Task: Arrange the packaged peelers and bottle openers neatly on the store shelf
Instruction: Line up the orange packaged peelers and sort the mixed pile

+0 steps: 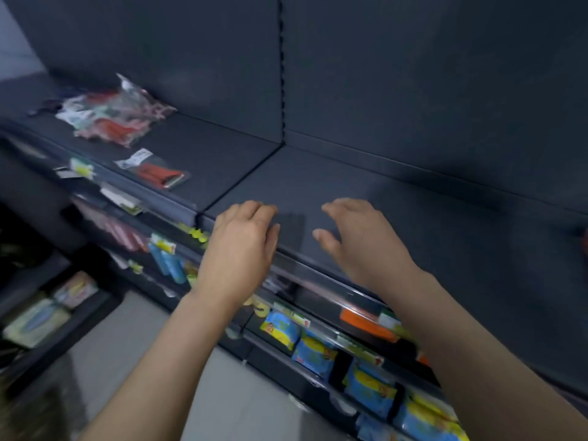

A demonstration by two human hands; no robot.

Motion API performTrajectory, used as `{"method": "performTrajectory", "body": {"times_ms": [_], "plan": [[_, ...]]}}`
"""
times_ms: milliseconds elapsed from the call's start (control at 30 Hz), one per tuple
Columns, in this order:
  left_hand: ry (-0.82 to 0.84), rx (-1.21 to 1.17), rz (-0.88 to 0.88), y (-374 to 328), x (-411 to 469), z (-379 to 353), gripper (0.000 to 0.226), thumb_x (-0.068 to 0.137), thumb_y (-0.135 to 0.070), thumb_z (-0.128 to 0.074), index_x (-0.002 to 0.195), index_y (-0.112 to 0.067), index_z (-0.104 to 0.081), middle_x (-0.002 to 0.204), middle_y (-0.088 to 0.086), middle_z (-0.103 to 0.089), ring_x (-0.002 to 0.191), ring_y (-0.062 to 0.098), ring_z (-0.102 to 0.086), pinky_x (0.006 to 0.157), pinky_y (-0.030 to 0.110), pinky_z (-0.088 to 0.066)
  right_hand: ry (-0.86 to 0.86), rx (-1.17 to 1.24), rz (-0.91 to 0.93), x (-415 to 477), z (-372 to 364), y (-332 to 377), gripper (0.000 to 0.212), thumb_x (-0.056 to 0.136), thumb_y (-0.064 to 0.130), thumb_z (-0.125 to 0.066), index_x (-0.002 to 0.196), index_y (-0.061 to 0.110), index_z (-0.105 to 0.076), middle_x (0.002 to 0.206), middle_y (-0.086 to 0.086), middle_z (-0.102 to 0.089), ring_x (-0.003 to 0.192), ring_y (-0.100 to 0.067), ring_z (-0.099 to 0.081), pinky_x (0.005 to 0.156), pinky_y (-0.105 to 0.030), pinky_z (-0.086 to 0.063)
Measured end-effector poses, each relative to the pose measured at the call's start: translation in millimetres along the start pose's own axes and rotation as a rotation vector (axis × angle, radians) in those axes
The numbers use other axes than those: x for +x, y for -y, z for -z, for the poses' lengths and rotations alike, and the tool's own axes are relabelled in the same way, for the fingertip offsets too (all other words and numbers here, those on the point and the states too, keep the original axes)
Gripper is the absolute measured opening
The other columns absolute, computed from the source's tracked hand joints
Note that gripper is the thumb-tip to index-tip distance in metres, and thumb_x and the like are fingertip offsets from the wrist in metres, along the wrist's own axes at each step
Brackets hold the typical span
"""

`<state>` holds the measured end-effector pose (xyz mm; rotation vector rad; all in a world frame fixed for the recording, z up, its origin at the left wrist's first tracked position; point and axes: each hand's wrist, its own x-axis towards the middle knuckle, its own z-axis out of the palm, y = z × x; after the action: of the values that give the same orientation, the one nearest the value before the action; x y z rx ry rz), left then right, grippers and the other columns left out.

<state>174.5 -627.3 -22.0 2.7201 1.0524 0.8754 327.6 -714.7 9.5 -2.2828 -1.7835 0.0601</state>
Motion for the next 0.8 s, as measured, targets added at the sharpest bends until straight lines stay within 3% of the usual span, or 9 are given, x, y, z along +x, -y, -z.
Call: {"method": "performTrajectory", "body": {"times_ms": [167, 433, 800], "plan": [[-0.071, 0.046, 0.158, 60, -17, 23, 0.025, 0.088, -0.014, -0.055, 0.108, -0.002, -0.064, 0.102, 0.015, -0.065, 0.091, 0.038, -0.061, 0.082, 0.048, -0.05, 0.045, 0.051, 0.149, 43, -23, 55, 0.043, 0.097, 0.036, -0.044, 0.131, 0.01, -0.048, 0.131, -0.005, -0.052, 0.124, -0.022, -0.042, 0.103, -0.034, -0.036], [-0.102, 0.146, 0.32, 155, -4, 48, 0.023, 0.089, -0.011, -0.058, 0.109, -0.003, -0.064, 0.103, 0.013, -0.065, 0.089, 0.035, -0.061, 0.082, 0.045, -0.05, 0.083, 0.097, 0.317, 141, -58, 133, 0.039, 0.097, 0.035, -0.045, 0.126, 0.01, -0.051, 0.127, -0.003, -0.053, 0.123, -0.022, -0.042, 0.103, -0.035, -0.034], [-0.076, 0.18, 0.379, 279, 65, 57, 0.026, 0.088, -0.011, -0.06, 0.113, -0.005, -0.064, 0.104, 0.012, -0.064, 0.093, 0.035, -0.059, 0.085, 0.044, -0.047, 0.102, 0.083, 0.373, 277, -90, 202, 0.036, 0.094, 0.036, -0.049, 0.121, 0.012, -0.054, 0.119, -0.006, -0.056, 0.113, -0.027, -0.049, 0.096, -0.039, -0.04]]}}
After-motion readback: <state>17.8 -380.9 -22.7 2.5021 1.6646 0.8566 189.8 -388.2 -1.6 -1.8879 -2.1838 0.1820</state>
